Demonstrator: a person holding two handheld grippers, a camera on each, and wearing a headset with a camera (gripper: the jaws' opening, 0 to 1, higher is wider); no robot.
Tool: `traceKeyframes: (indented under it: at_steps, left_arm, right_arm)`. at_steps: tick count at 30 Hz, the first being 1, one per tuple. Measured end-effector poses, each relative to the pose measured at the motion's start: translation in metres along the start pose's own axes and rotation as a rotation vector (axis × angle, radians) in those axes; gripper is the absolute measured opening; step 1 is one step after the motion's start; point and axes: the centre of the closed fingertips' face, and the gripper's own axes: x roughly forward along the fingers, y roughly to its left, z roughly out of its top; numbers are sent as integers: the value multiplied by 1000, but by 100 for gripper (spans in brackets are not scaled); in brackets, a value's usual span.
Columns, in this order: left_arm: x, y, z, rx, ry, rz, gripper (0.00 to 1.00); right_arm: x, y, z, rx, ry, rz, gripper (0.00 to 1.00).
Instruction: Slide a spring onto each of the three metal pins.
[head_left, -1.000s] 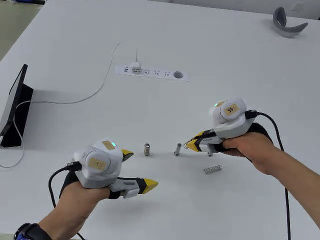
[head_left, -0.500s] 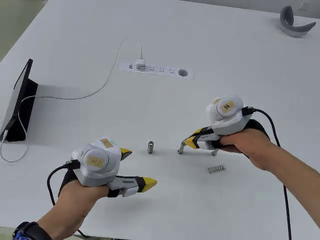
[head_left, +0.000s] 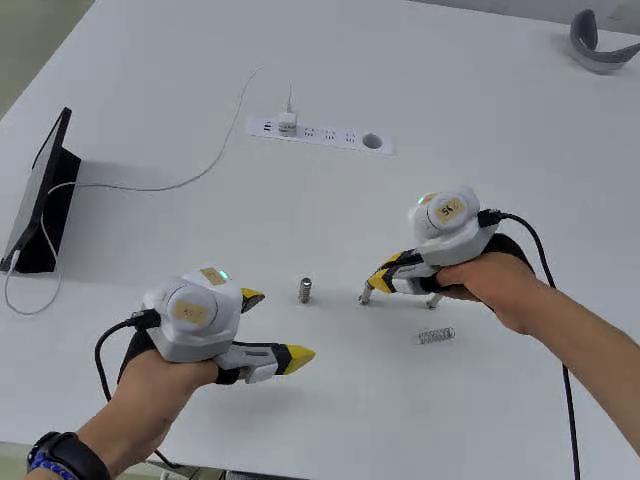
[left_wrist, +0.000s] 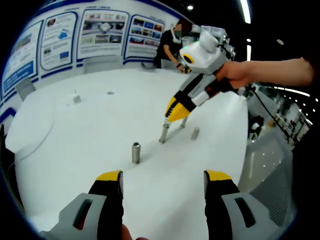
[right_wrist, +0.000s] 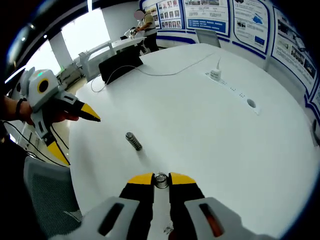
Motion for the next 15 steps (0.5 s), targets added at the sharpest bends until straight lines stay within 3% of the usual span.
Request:
traceKeyframes:
  at_steps: [15]
  left_arm:
    - [-6,6,0,-4,-7,18,68]
  right_arm:
    - [13,4,1,-76,21,-16,13]
